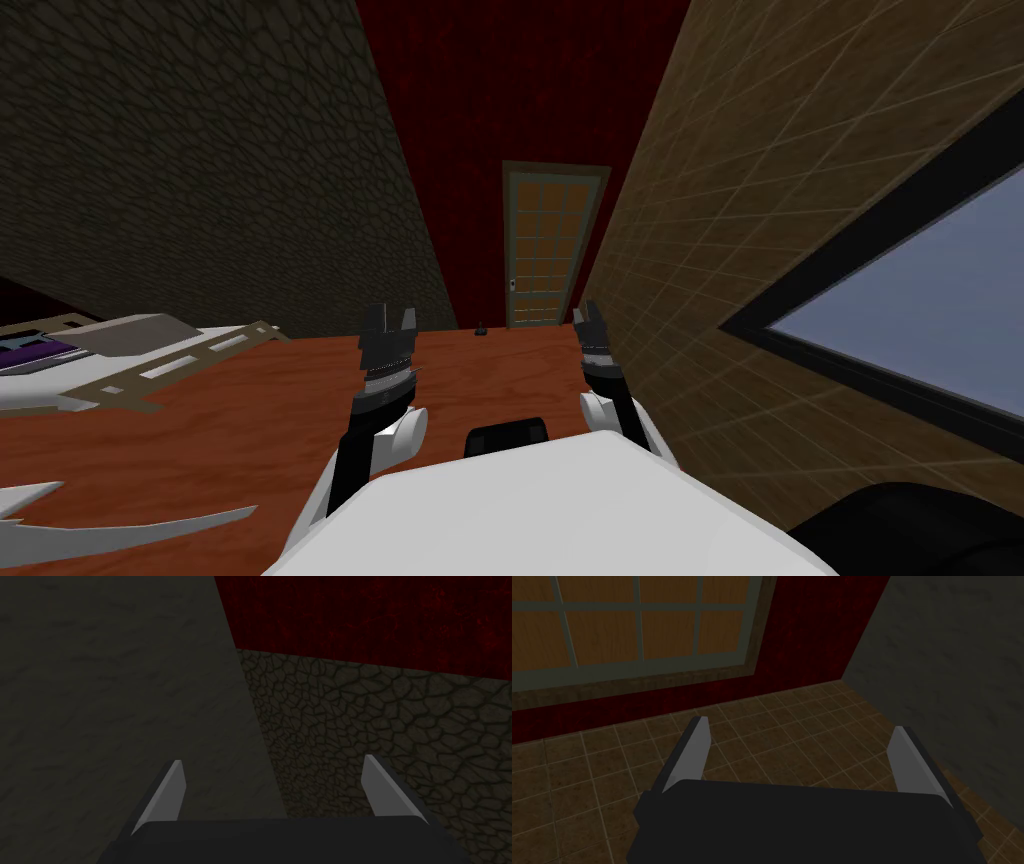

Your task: Pull the door open

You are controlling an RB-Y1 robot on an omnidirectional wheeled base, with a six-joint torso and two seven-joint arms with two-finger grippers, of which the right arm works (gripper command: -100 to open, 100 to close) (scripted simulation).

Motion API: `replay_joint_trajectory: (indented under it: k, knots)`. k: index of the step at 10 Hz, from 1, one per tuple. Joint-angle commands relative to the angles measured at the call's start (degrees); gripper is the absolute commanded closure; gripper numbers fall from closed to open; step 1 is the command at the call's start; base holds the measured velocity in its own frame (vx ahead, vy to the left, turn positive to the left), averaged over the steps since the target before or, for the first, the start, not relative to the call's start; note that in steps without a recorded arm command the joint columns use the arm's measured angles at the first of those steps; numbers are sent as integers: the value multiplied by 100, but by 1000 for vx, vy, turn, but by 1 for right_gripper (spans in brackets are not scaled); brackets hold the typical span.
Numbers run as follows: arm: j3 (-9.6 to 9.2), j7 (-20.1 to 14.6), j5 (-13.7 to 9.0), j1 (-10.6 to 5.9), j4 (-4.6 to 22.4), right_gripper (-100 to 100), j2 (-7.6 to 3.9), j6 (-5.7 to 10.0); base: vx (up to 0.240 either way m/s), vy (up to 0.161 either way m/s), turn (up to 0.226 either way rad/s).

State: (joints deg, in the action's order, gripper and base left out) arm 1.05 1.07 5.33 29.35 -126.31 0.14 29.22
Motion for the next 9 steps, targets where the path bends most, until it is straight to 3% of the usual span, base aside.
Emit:
replay_joint_trajectory:
  k: [1,9]
  knots:
    - [41,139,53,-57,180,-100,-59,53,168,-17,-49]
    - [244,820,313,-337,1064,-100,-267,311,174,34,-7]
